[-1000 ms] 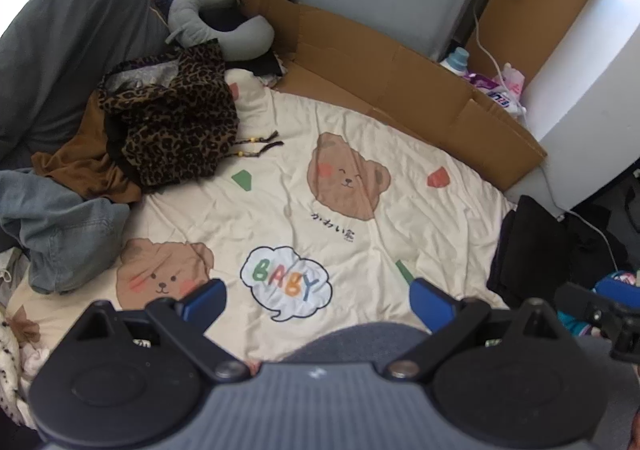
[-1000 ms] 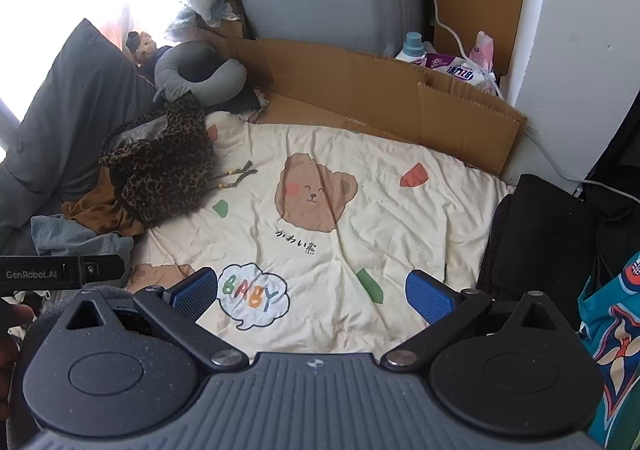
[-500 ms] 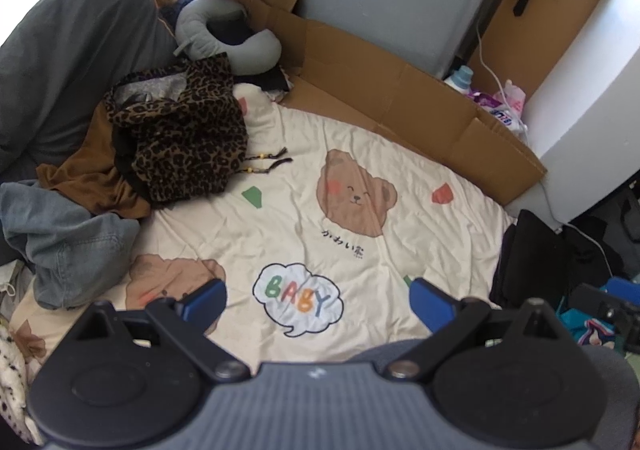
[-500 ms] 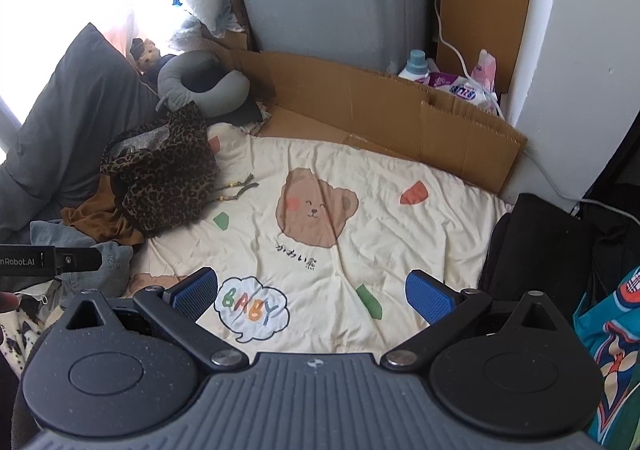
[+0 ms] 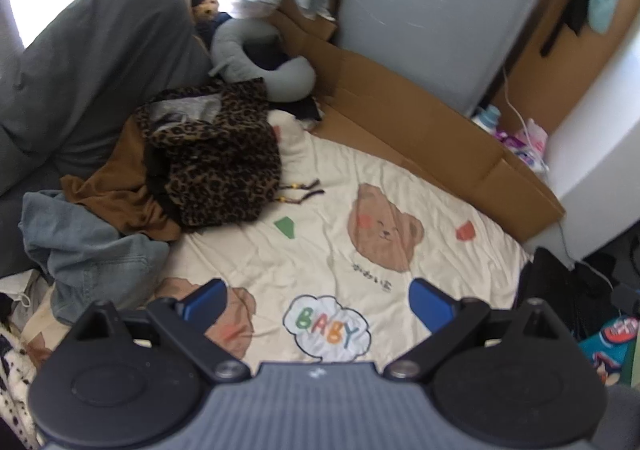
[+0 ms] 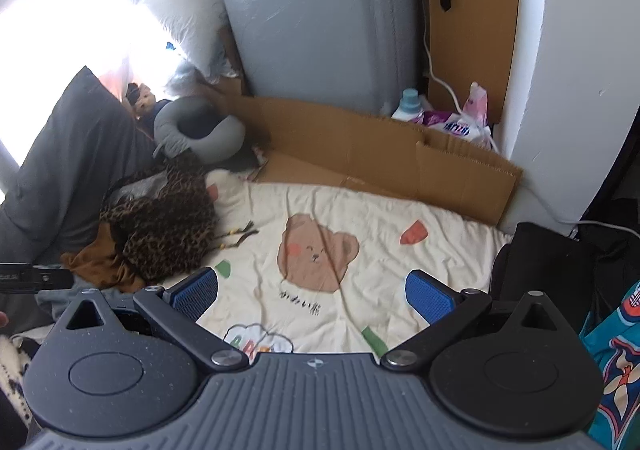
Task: Fold clothes
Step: 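Move both tools toward the leopard-print garment on the clothes pile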
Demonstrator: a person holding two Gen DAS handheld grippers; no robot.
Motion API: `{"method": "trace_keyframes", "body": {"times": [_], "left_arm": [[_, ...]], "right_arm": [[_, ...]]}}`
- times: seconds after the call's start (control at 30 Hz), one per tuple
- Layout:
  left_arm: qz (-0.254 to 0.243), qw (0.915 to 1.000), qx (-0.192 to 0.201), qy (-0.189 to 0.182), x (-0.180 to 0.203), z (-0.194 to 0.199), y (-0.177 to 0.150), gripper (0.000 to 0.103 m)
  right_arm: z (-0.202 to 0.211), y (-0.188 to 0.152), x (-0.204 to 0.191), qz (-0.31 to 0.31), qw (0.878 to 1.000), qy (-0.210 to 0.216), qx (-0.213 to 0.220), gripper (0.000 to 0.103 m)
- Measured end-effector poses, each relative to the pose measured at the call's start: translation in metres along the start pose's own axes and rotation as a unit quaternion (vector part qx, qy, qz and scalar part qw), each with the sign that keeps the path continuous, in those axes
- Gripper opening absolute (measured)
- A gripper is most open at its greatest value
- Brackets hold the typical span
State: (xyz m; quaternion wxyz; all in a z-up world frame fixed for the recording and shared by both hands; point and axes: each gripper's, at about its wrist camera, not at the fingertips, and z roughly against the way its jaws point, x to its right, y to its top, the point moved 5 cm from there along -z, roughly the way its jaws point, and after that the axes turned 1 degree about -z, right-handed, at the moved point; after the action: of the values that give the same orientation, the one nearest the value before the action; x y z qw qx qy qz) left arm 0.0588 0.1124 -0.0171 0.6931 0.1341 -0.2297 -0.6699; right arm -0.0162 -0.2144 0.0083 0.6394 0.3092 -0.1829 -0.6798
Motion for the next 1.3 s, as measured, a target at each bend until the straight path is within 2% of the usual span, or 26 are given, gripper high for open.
{"method": "trace_keyframes", "body": {"times": [0.23,0.63,0.8,1.0,1.23,1.3], "left_arm": [[0.024,0.9994,0.015,0.019,-0.036,0.004,0.011,0.099],[0.056,0.9968,0.016,0.056,-0.087,-0.005,0.017,0.099],[0.054,0.9962,0.024,0.064,-0.097,-0.009,0.018,0.099],[0.039,0.9958,0.037,0.074,-0.105,-0.015,0.019,0.099],[0.054,0.9957,0.028,0.069,-0.114,-0.037,0.017,0.099],[0.059,0.9956,0.026,0.067,-0.118,-0.045,0.017,0.099]], "right_arm": [[-0.008,0.007,-0.008,0.002,1.0,-0.013,0.023,0.103],[-0.027,0.015,-0.041,0.033,0.998,0.005,0.046,0.103],[-0.039,0.021,-0.047,0.023,0.998,0.019,0.05,0.103],[-0.05,0.027,-0.052,0.024,0.998,0.011,0.064,0.103],[-0.062,0.036,-0.058,0.042,0.995,0.008,0.088,0.103],[-0.072,0.037,-0.058,0.047,0.996,0.002,0.081,0.103]]}}
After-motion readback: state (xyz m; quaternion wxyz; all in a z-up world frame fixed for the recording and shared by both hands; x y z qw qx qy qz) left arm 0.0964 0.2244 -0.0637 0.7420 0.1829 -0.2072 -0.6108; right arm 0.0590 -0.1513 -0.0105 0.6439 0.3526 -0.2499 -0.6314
